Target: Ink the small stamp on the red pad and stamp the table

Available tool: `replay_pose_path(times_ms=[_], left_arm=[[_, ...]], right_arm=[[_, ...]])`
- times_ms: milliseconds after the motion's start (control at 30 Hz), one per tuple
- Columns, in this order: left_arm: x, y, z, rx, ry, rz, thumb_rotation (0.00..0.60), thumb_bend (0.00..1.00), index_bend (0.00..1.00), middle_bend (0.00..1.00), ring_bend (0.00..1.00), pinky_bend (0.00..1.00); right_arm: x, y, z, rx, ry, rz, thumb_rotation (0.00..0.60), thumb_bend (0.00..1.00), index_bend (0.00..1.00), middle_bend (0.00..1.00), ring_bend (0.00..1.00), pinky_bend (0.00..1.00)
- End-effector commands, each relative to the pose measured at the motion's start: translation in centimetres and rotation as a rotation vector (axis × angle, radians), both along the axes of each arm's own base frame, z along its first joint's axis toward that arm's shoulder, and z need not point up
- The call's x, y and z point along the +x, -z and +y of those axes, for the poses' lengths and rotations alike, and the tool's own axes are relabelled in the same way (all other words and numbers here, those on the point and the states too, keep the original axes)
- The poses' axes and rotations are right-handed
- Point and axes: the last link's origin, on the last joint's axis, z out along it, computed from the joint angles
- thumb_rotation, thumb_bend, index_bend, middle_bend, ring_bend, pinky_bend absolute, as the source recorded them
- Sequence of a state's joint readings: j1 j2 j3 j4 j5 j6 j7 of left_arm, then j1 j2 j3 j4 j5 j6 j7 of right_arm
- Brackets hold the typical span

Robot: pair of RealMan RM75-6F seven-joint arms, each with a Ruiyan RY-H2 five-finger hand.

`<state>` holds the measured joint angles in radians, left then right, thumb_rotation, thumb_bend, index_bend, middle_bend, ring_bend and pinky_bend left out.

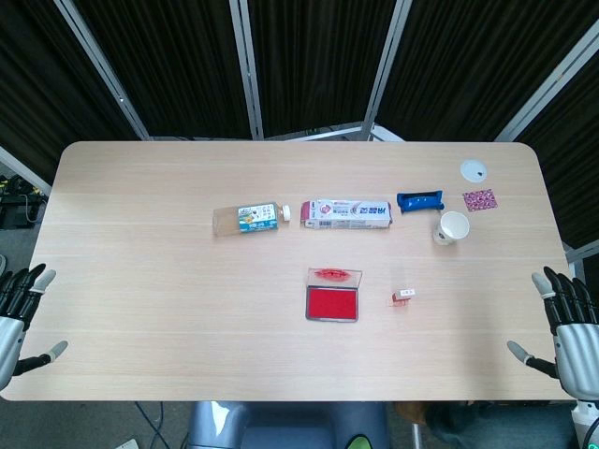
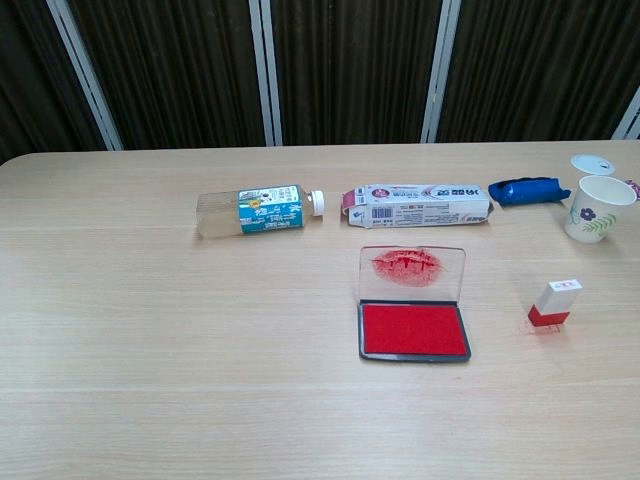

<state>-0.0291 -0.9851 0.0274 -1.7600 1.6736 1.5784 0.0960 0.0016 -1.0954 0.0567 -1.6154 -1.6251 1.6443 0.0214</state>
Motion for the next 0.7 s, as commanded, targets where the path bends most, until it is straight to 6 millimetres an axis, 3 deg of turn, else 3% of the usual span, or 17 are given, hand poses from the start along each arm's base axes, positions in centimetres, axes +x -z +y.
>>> replay_pose_path(times_ms=[33, 167, 200, 267, 333, 433, 700], left_arm=[[0.0, 0.1, 0.0, -0.002, -0.002, 0.002, 0.600, 0.00, 0.00, 0.00, 0.00, 0.00], [-0.1, 0.1, 0.0, 0.000, -0.003, 0.006, 0.600, 0.00, 0.00, 0.00, 0.00, 0.00], [0.0, 0.1, 0.1, 0.001, -0.002, 0.006, 0.600, 0.00, 0.00, 0.00, 0.00, 0.00], [0.0, 0.0, 0.2, 0.008, -0.001, 0.005, 0.600, 0.00, 0.00, 0.00, 0.00, 0.00], [0.0, 0.1, 0.4, 0.015, -0.003, 0.010, 0.600, 0.00, 0.00, 0.00, 0.00, 0.00], [-0.1, 0.4, 0.8, 0.015, -0.016, 0.021, 0.600, 0.00, 0.00, 0.00, 0.00, 0.00], [-0.7, 1.8, 2.2, 0.004, -0.088, 0.071, 0.600, 0.00, 0.00, 0.00, 0.00, 0.00]], right_arm=[[-0.1, 0.2, 0.0, 0.005, -0.001, 0.016, 0.600, 0.00, 0.00, 0.00, 0.00, 0.00], [-0.4, 1.1, -0.5, 0.047, 0.007, 0.040, 0.600, 0.00, 0.00, 0.00, 0.01, 0.01], [-0.3, 1.3, -1.0, 0.055, 0.000, 0.050, 0.600, 0.00, 0.00, 0.00, 0.07, 0.09], [-0.2, 1.6, -2.3, 0.056, -0.029, 0.086, 0.600, 0.00, 0.00, 0.00, 0.37, 0.51], [0.1, 2.4, -4.1, 0.073, -0.057, 0.105, 0.600, 0.00, 0.00, 0.00, 0.61, 0.79], [0.5, 3.8, -6.8, 0.123, -0.087, 0.157, 0.600, 0.00, 0.00, 0.00, 0.73, 0.90], [2.4, 8.5, -11.7, 0.336, -0.124, 0.179, 0.600, 0.00, 0.02, 0.04, 0.78, 0.96]])
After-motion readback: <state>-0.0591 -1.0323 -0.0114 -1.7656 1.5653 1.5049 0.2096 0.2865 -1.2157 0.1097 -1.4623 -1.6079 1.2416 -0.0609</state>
